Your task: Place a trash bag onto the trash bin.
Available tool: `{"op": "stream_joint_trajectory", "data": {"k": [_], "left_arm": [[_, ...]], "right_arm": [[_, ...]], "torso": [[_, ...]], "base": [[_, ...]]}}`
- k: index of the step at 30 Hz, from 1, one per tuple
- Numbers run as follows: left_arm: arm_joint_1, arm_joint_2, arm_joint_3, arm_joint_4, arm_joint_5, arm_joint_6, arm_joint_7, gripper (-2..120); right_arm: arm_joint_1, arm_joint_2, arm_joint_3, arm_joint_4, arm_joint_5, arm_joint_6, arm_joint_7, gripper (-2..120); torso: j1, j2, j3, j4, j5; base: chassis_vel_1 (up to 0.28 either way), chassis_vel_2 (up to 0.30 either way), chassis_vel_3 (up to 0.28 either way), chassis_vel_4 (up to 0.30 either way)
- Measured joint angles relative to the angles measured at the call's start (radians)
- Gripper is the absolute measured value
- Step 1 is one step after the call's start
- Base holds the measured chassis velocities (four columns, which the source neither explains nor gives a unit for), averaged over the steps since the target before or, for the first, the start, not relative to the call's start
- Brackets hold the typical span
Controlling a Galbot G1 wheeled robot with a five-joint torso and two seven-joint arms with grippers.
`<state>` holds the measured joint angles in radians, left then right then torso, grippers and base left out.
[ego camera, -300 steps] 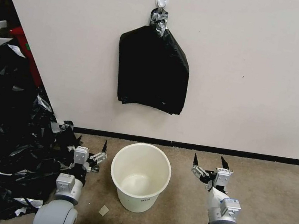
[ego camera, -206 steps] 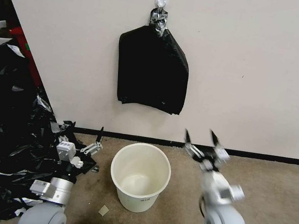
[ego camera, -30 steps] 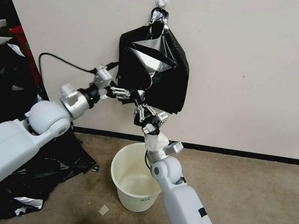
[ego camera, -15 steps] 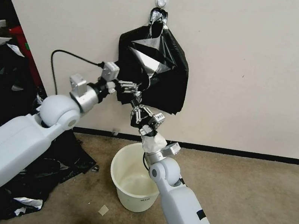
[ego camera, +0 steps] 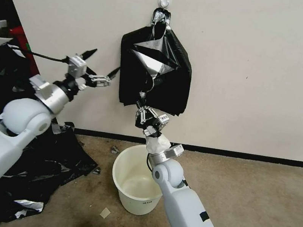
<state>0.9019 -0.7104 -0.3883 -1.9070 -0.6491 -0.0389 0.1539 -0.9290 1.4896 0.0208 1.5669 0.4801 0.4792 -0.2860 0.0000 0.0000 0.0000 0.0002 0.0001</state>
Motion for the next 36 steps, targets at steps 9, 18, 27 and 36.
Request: {"op": "stream_joint_trajectory", "data": {"k": [9,18,27,36], "left_arm": [[0.078,-0.04,-0.036,-0.018,0.016,-0.01,0.001,100],[0.1,-0.063,-0.032,-0.023,0.033,-0.013,0.002,100],[0.111,-0.079,-0.017,-0.016,0.05,-0.012,0.0,100],[0.138,-0.084,-0.04,0.009,0.055,-0.015,-0.003,100]], "right_arm": [[-0.196,-0.117,0.068,0.161,-0.329,-0.059,0.26,43],[-0.271,-0.25,0.138,0.377,-0.331,-0.133,0.318,75],[0.102,-0.46,-0.057,0.434,-0.311,-0.427,0.37,100],[0.483,-0.481,-0.247,0.283,-0.288,-0.56,0.362,100]], "torso": [[0.0,0.0,0.0,-0.0004,0.0001],[0.0,0.0,0.0,-0.0005,0.0001],[0.0,0.0,0.0,-0.0001,0.0],[0.0,0.0,0.0,0.0001,-0.0004]], "base": [[0.0,0.0,0.0,0.0],[0.0,0.0,0.0,0.0],[0.0,0.0,0.0,0.0],[0.0,0.0,0.0,0.0]]}}
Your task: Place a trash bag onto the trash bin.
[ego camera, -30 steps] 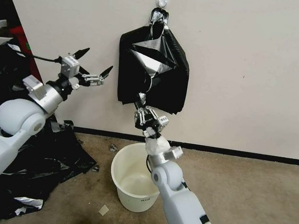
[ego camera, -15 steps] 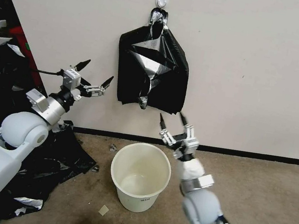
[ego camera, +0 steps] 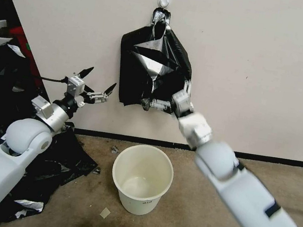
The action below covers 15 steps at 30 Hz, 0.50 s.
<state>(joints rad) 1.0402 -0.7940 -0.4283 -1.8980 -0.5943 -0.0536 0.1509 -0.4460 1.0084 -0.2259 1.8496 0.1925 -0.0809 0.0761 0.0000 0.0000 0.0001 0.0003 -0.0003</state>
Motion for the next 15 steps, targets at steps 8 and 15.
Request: {"op": "stream_joint_trajectory", "data": {"k": [8,15], "left_arm": [[0.03,-0.007,-0.027,0.017,0.0,-0.021,0.0,100],[0.023,-0.021,-0.024,0.036,0.004,-0.028,0.0,100]], "right_arm": [[0.054,0.011,-0.004,-0.041,-0.069,-0.059,-0.127,82],[0.049,-0.001,0.031,-0.041,-0.181,-0.114,-0.236,61]], "torso": [[0.0,0.0,0.0,-0.0003,0.0003],[0.0,0.0,0.0,-0.0004,0.0003]], "base": [[0.0,0.0,0.0,0.0],[0.0,0.0,0.0,0.0]]}}
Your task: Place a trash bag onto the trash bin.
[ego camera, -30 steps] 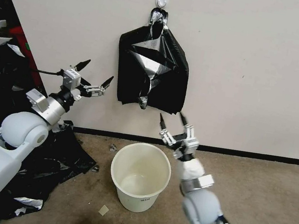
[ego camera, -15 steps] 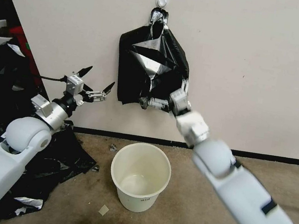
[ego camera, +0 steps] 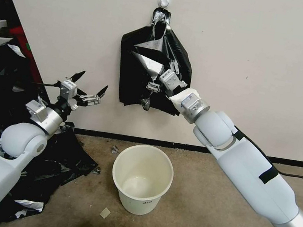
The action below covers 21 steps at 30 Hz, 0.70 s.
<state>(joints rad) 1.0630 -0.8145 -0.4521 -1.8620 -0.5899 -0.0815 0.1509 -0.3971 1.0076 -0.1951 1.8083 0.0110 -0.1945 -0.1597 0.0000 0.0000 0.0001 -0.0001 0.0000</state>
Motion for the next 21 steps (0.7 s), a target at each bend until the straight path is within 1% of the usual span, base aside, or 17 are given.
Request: {"op": "stream_joint_trajectory", "data": {"k": [3,4,5,7,8,9,10,12,14,15,16,17,18,19,20,21], "left_arm": [[-0.005,-0.006,0.005,0.001,0.002,0.0,0.0,100],[-0.005,-0.006,0.005,0.001,0.002,0.0,0.0,100],[-0.005,-0.006,0.005,0.001,0.002,0.0,0.0,100],[-0.009,-0.007,0.008,0.002,0.002,0.0,0.0,100],[-0.011,-0.007,0.009,0.002,0.002,0.0,0.0,100],[-0.011,-0.007,0.009,0.002,0.002,0.0,0.0,100],[-0.017,-0.006,0.011,0.002,0.002,0.0,0.0,100],[-0.03,-0.005,0.016,0.002,0.002,0.0,0.0,100],[-0.041,-0.005,0.025,-0.004,0.0,0.001,0.0,100],[-0.041,-0.005,0.025,-0.004,0.0,0.001,0.0,100],[-0.048,-0.005,0.031,-0.007,-0.002,0.0,0.001,100],[-0.058,-0.006,0.038,-0.008,-0.009,-0.004,0.004,100],[-0.07,-0.006,0.046,-0.008,-0.019,-0.009,0.013,100],[-0.07,-0.006,0.046,-0.008,-0.019,-0.009,0.013,100],[-0.089,-0.006,0.057,-0.007,-0.034,-0.018,0.032,100],[-0.115,-0.003,0.07,0.0,-0.053,-0.026,0.059,100]], "right_arm": [[-0.005,-0.001,0.018,0.0,-0.018,-0.013,-0.006,45],[-0.009,0.0,0.023,0.001,-0.018,-0.013,-0.006,42],[-0.009,0.0,0.023,0.001,-0.018,-0.013,-0.006,42],[-0.019,0.0,0.032,0.005,-0.018,-0.012,-0.005,35],[-0.022,0.0,0.034,0.006,-0.018,-0.011,-0.005,27],[-0.022,0.0,0.034,0.006,-0.018,-0.011,-0.005,27],[-0.034,0.0,0.043,0.012,-0.017,-0.006,0.0,20],[-0.061,0.005,0.059,0.021,0.006,0.01,0.046,14],[-0.097,0.018,0.076,0.039,0.087,0.016,0.141,3],[-0.097,0.018,0.076,0.039,0.087,0.016,0.141,3],[-0.114,0.029,0.081,0.052,0.154,0.018,0.196,0],[-0.14,0.049,0.089,0.072,0.269,0.031,0.271,0],[-0.163,0.068,0.096,0.089,0.37,0.057,0.325,0],[-0.163,0.068,0.096,0.089,0.37,0.057,0.325,0],[-0.198,0.098,0.104,0.109,0.5,0.103,0.381,0],[-0.238,0.14,0.113,0.128,0.631,0.169,0.427,0]], "torso": [[0.0,0.0,0.0,0.0001,0.0],[0.0,0.0,0.0,0.0001,0.0],[0.0,0.0,0.0,0.0001,0.0],[0.0,0.0,0.0,0.0001,0.0],[0.0,0.0,0.0,0.0,0.0],[0.0,0.0,0.0,0.0,0.0],[0.0,0.0,0.0,0.0,0.0],[0.0,0.0,0.0,0.0,0.0001],[0.0,0.0,0.0,0.0,0.0],[0.0,0.0,0.0,0.0,0.0],[0.0,0.0,0.0,0.0,0.0],[0.0,0.0,0.0,0.0001,0.0],[0.0,0.0,0.0,0.0001,-0.0001],[0.0,0.0,0.0,0.0001,-0.0001],[0.0,0.0,0.0,0.0001,-0.0001],[0.0,0.0,0.0,0.0,-0.0001]], "base": [[0.0,0.0,0.0,0.0],[0.0,0.0,0.0,0.0],[0.0,0.0,0.0,0.0],[0.0,0.0,0.0,0.0],[0.0,0.0,0.0,0.0],[0.0,0.0,0.0,0.0],[0.0,0.0,0.0,0.0],[0.0,0.0,0.0,0.0],[0.0,0.0,0.0,0.0],[0.0,0.0,0.0,0.0],[0.0,0.0,0.0,0.0],[0.0,0.0,0.0,0.0],[0.0,0.0,0.0,0.0],[0.0,0.0,0.0,0.0],[0.0,0.0,0.0,0.0],[0.0,0.0,0.0,0.0]]}}
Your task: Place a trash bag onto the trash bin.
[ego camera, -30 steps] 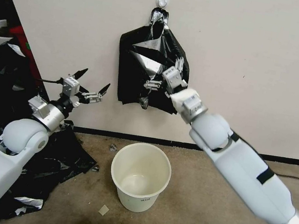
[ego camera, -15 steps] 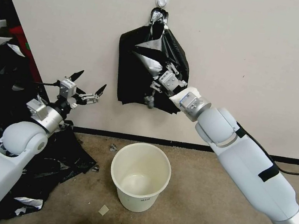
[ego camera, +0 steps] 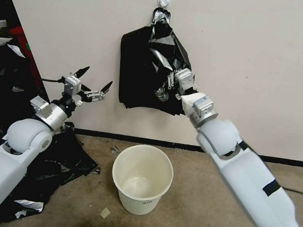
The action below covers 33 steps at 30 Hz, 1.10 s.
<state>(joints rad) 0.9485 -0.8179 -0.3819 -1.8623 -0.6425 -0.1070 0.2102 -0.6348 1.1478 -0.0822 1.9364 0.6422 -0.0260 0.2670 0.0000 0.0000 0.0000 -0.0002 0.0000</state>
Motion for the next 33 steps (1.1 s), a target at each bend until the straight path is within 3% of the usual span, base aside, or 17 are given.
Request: {"op": "stream_joint_trajectory", "data": {"k": [6,13,15,18,22,27,33], "left_arm": [[-0.069,0.019,0.04,0.02,-0.06,-0.002,0.06,100],[-0.136,0.047,0.082,0.028,-0.206,0.072,0.092,100],[-0.15,0.05,0.093,0.016,-0.251,0.101,0.081,100],[-0.19,0.049,0.118,-0.032,-0.417,0.216,0.022,100],[-0.24,0.037,0.155,-0.057,-0.525,0.287,-0.018,100],[-0.304,0.014,0.216,-0.05,-0.571,0.328,-0.069,100],[-0.41,-0.036,0.307,0.035,-0.56,0.351,-0.103,100]], "right_arm": [[-0.084,0.103,0.024,0.029,0.201,0.135,0.03,0],[-0.134,0.215,0.07,0.025,0.368,0.257,-0.021,0],[-0.137,0.231,0.073,0.023,0.393,0.267,-0.029,0],[-0.141,0.268,0.072,0.004,0.416,0.282,-0.06,0],[-0.141,0.295,0.065,-0.014,0.416,0.282,-0.078,0],[-0.141,0.312,0.062,-0.025,0.408,0.282,-0.097,0],[-0.149,0.315,0.053,-0.039,0.356,0.279,-0.143,0]], "torso": [[0.0,0.0,0.0,0.0002,-0.0001],[0.0,0.0,0.0,0.0003,-0.0002],[0.0,0.0,0.0,0.0002,-0.0002],[0.0,0.0,0.0,0.0002,0.0],[0.0,0.0,0.0,0.0003,0.0],[0.0,0.0,0.0,0.0002,0.0001],[0.0,0.0,0.0,0.0001,0.0001]], "base": [[0.0,0.0,0.0,0.0],[0.0,0.0,0.0,0.0],[0.0,0.0,0.0,0.0],[0.0,0.0,0.0,0.0],[0.0,0.0,0.0,0.0],[0.0,0.0,0.0,0.0],[0.0,0.0,0.0,0.0]]}}
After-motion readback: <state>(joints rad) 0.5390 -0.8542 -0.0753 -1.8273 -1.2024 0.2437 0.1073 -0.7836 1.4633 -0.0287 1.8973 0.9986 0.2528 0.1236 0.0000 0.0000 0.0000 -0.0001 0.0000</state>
